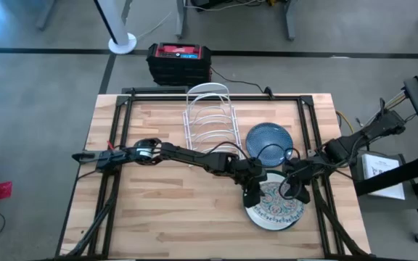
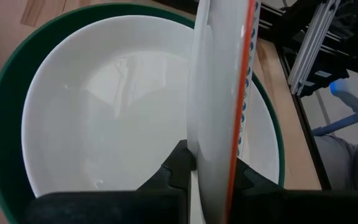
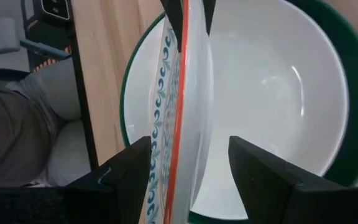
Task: Sort dishes
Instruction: Put the white patterned plate into the dish rack
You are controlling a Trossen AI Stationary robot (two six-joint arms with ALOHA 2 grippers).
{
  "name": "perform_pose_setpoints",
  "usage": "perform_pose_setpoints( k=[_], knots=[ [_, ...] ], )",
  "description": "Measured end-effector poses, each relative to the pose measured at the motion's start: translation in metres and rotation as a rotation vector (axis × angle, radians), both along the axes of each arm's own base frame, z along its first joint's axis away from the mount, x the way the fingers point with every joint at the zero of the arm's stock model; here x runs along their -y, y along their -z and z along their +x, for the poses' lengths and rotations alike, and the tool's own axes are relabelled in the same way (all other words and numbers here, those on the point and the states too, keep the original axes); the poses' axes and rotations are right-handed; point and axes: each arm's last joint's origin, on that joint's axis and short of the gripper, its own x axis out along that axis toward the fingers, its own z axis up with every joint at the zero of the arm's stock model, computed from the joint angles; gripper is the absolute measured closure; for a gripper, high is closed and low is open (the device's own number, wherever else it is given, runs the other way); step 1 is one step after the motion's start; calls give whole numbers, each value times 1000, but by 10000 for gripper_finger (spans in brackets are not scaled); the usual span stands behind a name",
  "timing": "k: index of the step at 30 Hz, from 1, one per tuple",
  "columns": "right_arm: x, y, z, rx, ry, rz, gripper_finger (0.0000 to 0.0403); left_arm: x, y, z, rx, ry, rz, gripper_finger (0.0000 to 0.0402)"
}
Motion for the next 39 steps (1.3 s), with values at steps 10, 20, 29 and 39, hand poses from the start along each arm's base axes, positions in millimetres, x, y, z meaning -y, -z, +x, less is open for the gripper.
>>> perform_pose_setpoints(
  k=[10,20,29,39],
  knots=[
    [-1,23,1,-8,27,19,208,0,0,0,4,-1,0,386],
    [-2,30,2,16,27,34,329,-1,0,1,5,-10,1,386],
    [-1,31,2,6,32,27,374,0,1,1,10,-7,19,361],
    [-2,30,1,17,8,29,374,0,-2,1,19,-1,22,311]
  ],
)
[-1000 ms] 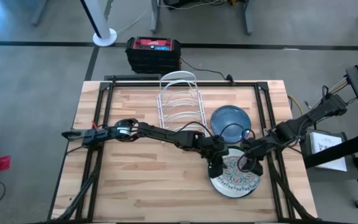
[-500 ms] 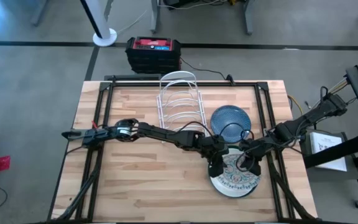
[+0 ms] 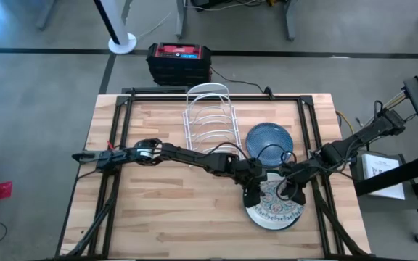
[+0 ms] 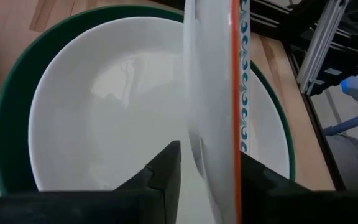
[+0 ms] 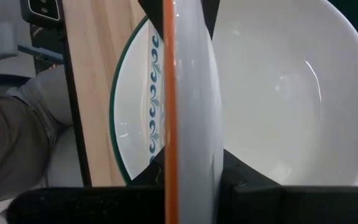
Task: Sort dishes
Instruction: Put the white patterned plate into the dish rack
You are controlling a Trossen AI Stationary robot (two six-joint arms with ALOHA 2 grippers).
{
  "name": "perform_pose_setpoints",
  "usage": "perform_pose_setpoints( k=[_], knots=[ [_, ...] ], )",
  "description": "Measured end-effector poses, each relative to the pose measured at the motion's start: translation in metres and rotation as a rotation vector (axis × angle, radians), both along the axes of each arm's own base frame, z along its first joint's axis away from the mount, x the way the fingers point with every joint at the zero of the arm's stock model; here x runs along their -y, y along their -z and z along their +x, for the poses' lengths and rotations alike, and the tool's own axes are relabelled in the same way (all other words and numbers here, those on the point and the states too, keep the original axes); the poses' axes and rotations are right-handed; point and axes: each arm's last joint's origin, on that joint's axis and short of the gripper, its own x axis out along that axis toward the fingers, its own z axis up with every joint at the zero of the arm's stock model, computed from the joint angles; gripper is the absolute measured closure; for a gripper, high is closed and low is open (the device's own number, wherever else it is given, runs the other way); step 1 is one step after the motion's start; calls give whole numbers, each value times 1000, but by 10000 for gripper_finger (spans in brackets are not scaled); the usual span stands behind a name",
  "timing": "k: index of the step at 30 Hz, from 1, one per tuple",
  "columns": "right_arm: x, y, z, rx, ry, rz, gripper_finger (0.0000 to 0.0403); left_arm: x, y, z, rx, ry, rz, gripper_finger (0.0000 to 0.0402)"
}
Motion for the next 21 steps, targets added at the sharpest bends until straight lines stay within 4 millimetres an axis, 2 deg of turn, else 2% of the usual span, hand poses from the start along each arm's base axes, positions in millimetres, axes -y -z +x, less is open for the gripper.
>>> perform_pose_setpoints(
  k=[21],
  knots=[
    [2,-5,-5,12,-2,37,374,0,-14,-1,40,16,-27,308]
  ],
)
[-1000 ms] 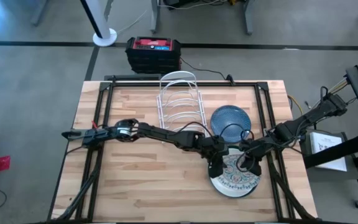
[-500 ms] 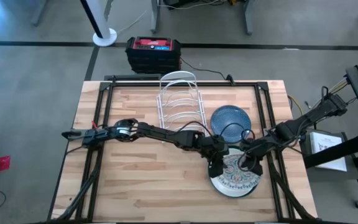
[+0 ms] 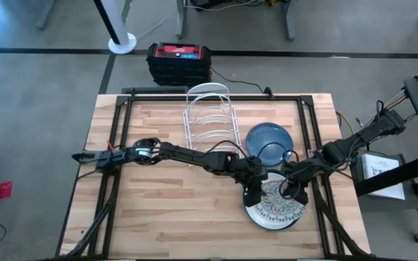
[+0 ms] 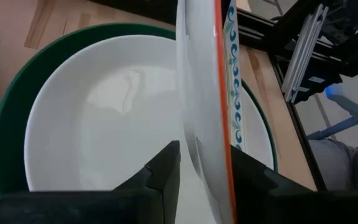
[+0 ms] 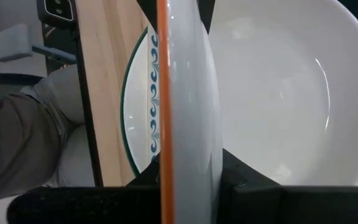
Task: Sort dishes
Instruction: Put the white patterned plate into the dish rack
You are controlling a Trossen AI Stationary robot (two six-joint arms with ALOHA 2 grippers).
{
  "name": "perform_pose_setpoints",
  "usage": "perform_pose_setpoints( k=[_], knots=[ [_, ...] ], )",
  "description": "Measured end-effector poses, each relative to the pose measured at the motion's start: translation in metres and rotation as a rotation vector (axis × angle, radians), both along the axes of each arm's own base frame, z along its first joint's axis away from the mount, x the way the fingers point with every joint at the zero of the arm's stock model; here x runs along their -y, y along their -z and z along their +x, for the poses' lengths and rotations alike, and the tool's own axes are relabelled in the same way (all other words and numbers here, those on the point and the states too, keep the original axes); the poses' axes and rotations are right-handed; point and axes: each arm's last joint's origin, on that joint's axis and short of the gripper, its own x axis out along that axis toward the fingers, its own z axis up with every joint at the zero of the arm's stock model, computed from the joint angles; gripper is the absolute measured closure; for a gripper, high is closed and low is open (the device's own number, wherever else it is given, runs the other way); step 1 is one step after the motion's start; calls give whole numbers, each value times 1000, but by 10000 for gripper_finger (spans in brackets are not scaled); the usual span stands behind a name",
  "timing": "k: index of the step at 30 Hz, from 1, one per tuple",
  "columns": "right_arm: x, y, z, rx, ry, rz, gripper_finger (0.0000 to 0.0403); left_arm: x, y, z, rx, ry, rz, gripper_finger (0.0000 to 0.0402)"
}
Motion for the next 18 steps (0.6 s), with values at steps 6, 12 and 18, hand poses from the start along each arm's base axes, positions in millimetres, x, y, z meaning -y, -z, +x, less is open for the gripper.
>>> perform_pose_setpoints(
  k=[6,12,18],
  knots=[
    [0,0,0,-1,0,2,374,0,-2,0,1,-6,-8,308],
    [2,0,-5,-30,3,-8,374,0,-8,-3,1,33,-23,308],
    [4,-3,-7,-5,7,-3,375,0,-18,-5,25,71,-23,295]
  ],
)
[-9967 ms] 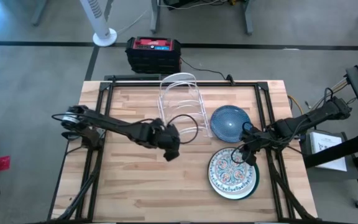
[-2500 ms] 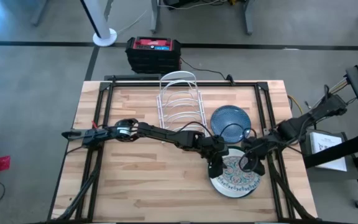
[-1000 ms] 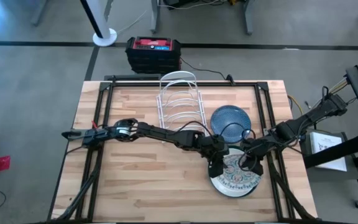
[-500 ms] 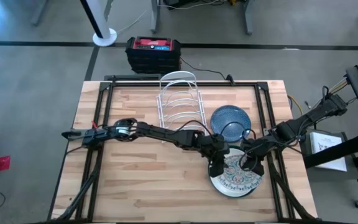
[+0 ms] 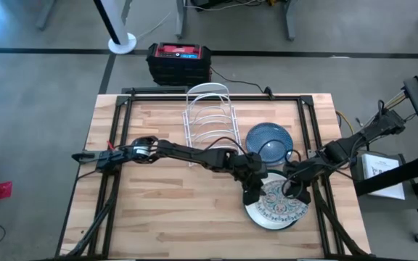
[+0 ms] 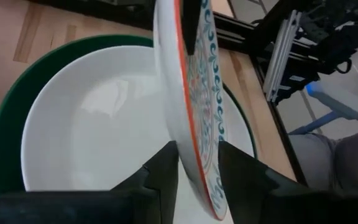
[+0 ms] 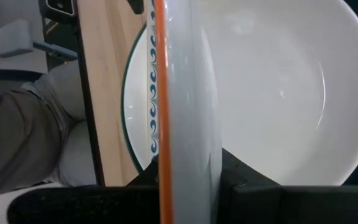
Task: Sort dishes
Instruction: Put the white patterned plate into the dish rack
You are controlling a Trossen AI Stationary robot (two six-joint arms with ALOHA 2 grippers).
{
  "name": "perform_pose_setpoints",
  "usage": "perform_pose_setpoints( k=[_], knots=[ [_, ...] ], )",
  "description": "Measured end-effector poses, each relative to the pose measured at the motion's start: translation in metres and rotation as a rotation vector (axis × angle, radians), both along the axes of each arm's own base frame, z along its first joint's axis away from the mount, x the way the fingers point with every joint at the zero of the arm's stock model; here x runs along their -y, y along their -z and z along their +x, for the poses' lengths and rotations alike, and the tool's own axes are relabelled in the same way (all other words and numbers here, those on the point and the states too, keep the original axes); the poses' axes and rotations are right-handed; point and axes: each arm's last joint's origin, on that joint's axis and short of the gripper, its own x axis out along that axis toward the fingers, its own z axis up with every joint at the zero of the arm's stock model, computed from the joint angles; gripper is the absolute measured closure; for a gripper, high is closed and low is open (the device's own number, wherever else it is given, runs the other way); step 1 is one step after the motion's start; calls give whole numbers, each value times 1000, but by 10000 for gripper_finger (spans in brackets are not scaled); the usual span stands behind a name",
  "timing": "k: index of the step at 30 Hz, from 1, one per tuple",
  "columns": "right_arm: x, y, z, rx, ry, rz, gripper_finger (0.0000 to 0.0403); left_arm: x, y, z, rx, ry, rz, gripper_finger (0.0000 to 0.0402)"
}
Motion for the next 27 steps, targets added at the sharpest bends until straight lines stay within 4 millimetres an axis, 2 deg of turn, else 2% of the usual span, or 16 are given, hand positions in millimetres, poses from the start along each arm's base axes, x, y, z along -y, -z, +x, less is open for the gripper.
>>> perform_pose_setpoints(
  k=[5,12,23,27],
  knots=[
    [2,-3,-2,28,8,2,375,0,-8,-2,10,1,-2,256],
    [4,-8,-5,84,11,-1,375,-3,-33,-10,50,12,14,215],
    [13,-18,-17,173,60,-14,375,-30,-55,-31,-77,-132,149,209],
    [17,-21,-23,217,62,-12,375,-35,-79,-45,-58,-133,187,209]
  ],
)
